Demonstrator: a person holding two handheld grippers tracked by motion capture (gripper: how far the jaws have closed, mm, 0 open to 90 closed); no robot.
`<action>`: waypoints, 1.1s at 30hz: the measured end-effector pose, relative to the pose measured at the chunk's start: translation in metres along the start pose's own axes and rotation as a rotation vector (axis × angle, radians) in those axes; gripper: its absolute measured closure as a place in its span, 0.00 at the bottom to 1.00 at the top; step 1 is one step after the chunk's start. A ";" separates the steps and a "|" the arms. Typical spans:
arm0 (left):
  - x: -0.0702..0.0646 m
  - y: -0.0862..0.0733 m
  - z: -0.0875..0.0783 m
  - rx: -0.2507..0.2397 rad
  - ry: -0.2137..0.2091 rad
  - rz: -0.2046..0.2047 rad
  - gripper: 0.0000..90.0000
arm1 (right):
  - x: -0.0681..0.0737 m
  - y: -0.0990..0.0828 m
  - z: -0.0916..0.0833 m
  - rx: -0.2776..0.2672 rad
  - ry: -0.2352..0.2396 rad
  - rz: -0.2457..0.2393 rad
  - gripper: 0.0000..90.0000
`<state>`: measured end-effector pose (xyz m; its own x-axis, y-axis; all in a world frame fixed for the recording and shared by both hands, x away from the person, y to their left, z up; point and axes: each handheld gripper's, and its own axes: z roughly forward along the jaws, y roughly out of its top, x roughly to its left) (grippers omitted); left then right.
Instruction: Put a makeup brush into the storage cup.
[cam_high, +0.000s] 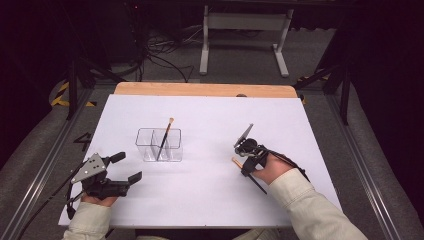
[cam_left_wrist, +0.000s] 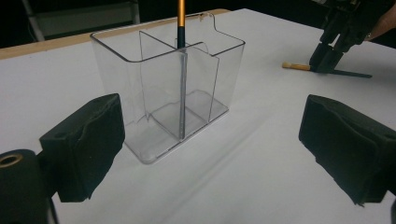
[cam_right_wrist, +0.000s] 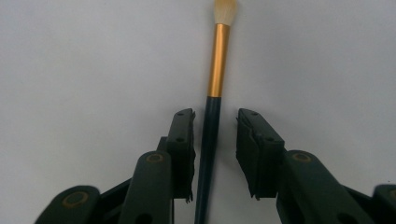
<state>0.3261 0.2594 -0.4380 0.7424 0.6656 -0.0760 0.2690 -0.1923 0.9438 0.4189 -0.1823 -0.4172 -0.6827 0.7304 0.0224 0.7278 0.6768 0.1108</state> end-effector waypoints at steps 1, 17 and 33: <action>0.000 0.000 0.000 0.000 0.000 -0.005 0.08 | 0.000 0.000 0.000 0.000 0.000 0.000 0.74; 0.000 0.000 0.000 0.001 -0.002 0.003 0.08 | 0.004 0.003 0.002 0.022 -0.041 -0.029 0.84; -0.001 0.001 -0.002 -0.036 -0.023 -0.034 0.06 | 0.007 0.004 0.002 0.033 -0.044 -0.058 0.92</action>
<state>0.3246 0.2605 -0.4359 0.7475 0.6542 -0.1155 0.2723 -0.1432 0.9515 0.4176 -0.1742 -0.4191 -0.7204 0.6930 -0.0270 0.6896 0.7200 0.0776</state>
